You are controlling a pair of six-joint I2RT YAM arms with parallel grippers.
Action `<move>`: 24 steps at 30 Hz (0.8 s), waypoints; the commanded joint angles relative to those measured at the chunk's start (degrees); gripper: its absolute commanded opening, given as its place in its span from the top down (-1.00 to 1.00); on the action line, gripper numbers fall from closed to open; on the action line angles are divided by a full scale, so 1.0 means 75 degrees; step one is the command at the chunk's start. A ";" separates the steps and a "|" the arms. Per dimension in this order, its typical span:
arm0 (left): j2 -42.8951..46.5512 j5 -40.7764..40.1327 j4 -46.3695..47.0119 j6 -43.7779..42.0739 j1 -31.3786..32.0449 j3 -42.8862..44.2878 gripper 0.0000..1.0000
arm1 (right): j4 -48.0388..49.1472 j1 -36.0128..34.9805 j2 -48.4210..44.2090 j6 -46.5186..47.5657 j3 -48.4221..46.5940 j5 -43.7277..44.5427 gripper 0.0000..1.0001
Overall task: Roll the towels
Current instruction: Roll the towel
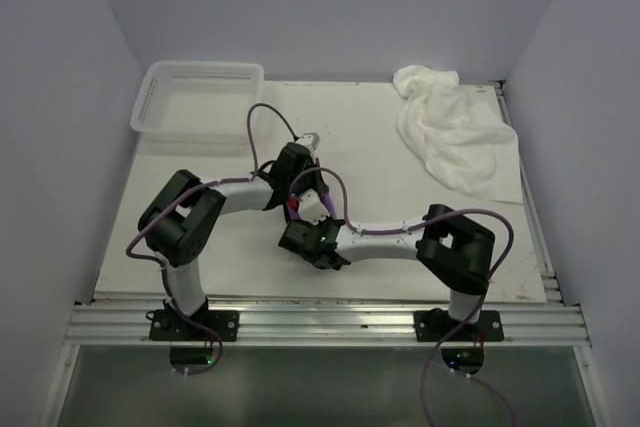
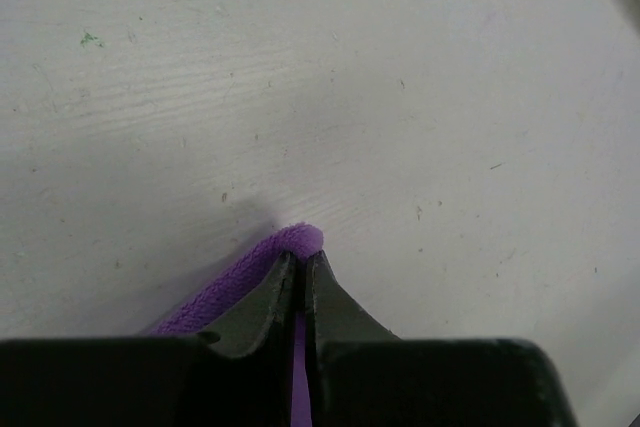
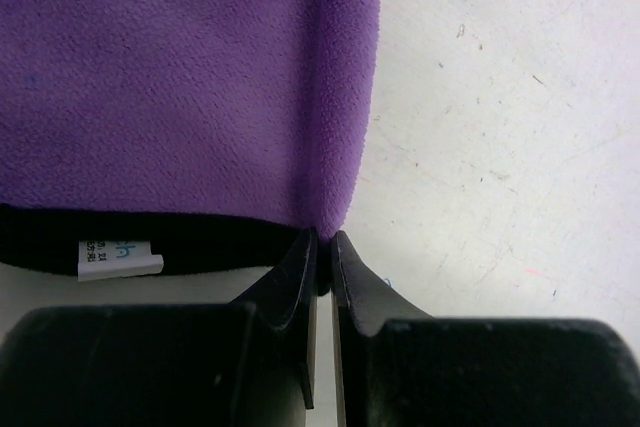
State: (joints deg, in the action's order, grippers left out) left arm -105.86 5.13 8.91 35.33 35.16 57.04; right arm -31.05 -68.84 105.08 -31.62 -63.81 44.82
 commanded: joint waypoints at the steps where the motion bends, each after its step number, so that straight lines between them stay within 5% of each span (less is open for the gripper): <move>1: 0.0170 -0.0719 0.1133 -0.0187 -0.0492 -0.0058 1.00 | -0.1005 -0.0349 0.0298 0.0230 -0.0152 -0.0081 1.00; 24: 0.0404 -0.0801 0.0840 -0.0562 -0.0691 -0.0597 1.00 | -0.2575 -0.1087 0.2805 0.1637 -0.1944 0.0411 1.00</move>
State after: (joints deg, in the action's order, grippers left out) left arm -104.81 7.31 11.16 34.83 31.53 52.60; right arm -42.76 -74.67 121.93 -21.67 -77.43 55.72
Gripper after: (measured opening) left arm 0.074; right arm 0.087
